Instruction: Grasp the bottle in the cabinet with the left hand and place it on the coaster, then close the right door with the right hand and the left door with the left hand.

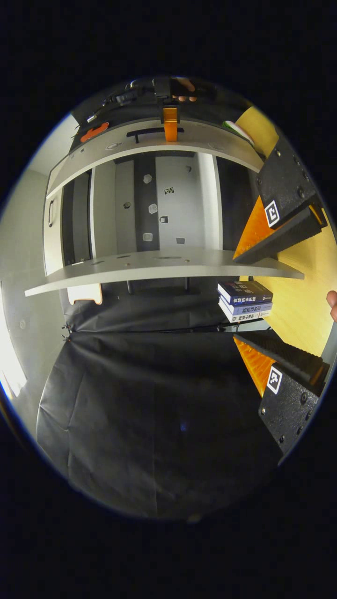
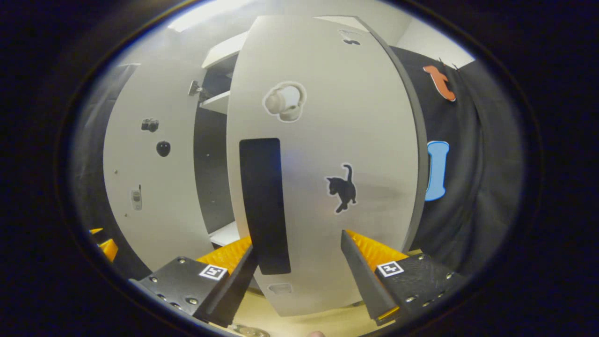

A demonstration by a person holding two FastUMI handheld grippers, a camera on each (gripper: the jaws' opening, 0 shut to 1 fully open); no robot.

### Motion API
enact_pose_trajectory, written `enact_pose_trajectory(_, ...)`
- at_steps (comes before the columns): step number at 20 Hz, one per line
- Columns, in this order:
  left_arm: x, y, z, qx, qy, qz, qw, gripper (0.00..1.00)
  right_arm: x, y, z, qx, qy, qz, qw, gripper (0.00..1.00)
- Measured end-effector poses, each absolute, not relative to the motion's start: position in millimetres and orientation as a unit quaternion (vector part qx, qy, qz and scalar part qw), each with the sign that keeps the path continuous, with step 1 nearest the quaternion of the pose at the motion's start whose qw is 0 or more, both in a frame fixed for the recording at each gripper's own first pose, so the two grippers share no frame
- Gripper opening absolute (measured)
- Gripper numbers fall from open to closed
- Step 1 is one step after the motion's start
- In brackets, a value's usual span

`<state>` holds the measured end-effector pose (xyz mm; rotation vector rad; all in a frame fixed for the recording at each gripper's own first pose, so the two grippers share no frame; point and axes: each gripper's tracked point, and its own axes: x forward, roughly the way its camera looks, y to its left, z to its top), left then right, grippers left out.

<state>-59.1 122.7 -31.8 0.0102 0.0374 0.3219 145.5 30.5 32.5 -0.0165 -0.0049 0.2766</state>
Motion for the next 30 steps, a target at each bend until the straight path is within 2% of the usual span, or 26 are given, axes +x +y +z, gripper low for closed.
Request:
enact_pose_trajectory(3,-52.7,133.8,-25.6,0.005,0.012,0.163,0.987,0.92,151.3,36.7,30.9,0.0,-0.001,0.133,0.991,0.97)
enact_pose_trajectory(4,-51.3,136.6,-24.5,0.004,0.008,0.164,0.986,0.92,154.8,39.0,32.5,-0.007,-0.003,0.131,0.991,1.0)
enact_pose_trajectory(5,-50.1,138.1,-21.6,0.002,0.004,0.163,0.987,0.92,157.4,39.6,33.9,-0.012,-0.005,0.127,0.992,0.96)
enact_pose_trajectory(6,-48.2,140.4,-21.1,0.0,0.005,0.163,0.987,0.89,161.9,41.0,32.9,-0.014,-0.004,0.125,0.992,1.0)
enact_pose_trajectory(7,-46.4,142.9,-22.2,-0.002,0.006,0.162,0.987,0.92,164.1,43.4,32.5,-0.012,-0.003,0.125,0.992,0.97)
enact_pose_trajectory(8,-45.0,145.4,-21.0,-0.004,0.005,0.163,0.987,0.96,167.3,45.5,32.1,-0.011,-0.001,0.124,0.992,1.0)
enact_pose_trajectory(9,-43.6,147.1,-19.3,-0.005,0.004,0.163,0.987,0.92,170.7,46.7,33.3,-0.011,-0.003,0.121,0.993,1.0)
enact_pose_trajectory(11,-39.0,153.5,-19.0,-0.006,0.004,0.165,0.986,0.92,176.1,52.1,34.9,-0.015,-0.005,0.116,0.993,1.0)
enact_pose_trajectory(12,-36.9,155.7,-20.8,-0.005,0.007,0.166,0.986,0.96,179.5,54.5,32.9,-0.014,-0.003,0.115,0.993,1.0)
enact_pose_trajectory(13,-34.7,158.1,-22.0,-0.006,0.009,0.167,0.986,0.96,183.2,56.2,32.4,-0.013,-0.004,0.113,0.994,0.97)
enact_pose_trajectory(14,-33.2,160.0,-24.6,-0.007,0.012,0.167,0.986,0.92,186.1,56.2,33.5,-0.014,-0.003,0.108,0.994,0.97)
enact_pose_trajectory(15,-31.9,162.5,-26.0,-0.008,0.014,0.168,0.986,0.96,188.7,57.5,35.3,-0.015,-0.006,0.102,0.995,0.97)
enact_pose_trajectory(16,-30.1,165.4,-27.2,-0.007,0.016,0.169,0.986,0.96,191.5,57.4,34.8,-0.015,-0.007,0.097,0.995,1.0)
enact_pose_trajectory(18,-26.2,169.6,-31.5,-0.008,0.02,0.169,0.985,0.96,195.7,58.5,35.6,-0.014,-0.009,0.085,0.996,0.97)
enact_pose_trajectory(20,-23.4,174.6,-33.6,-0.007,0.022,0.168,0.985,0.93,201.4,59.6,35.1,-0.013,-0.011,0.074,0.997,1.0)
enact_pose_trajectory(22,-21.8,179.0,-37.4,-0.004,0.026,0.169,0.985,0.96,201.4,60.5,34.2,-0.014,-0.015,0.06,0.998,1.0)
enact_pose_trajectory(23,-20.6,181.2,-39.3,-0.004,0.03,0.169,0.985,0.92,202.4,60.5,34.3,-0.012,-0.016,0.054,0.998,1.0)
enact_pose_trajectory(24,-19.1,183.7,-41.8,-0.004,0.033,0.168,0.985,0.96,203.6,61.4,34.0,-0.011,-0.017,0.048,0.999,1.0)
enact_pose_trajectory(25,-18.6,186.7,-42.4,-0.004,0.033,0.168,0.985,0.92,204.4,61.7,34.3,-0.012,-0.018,0.043,0.999,1.0)
enact_pose_trajectory(27,-17.5,191.7,-45.7,-0.001,0.036,0.166,0.985,0.95,206.4,61.9,34.2,-0.011,-0.018,0.033,0.999,0.97)
enact_pose_trajectory(30,-14.3,195.6,-48.3,0.002,0.041,0.159,0.986,0.92,206.8,62.4,33.9,-0.01,-0.019,0.02,1.0,1.0)
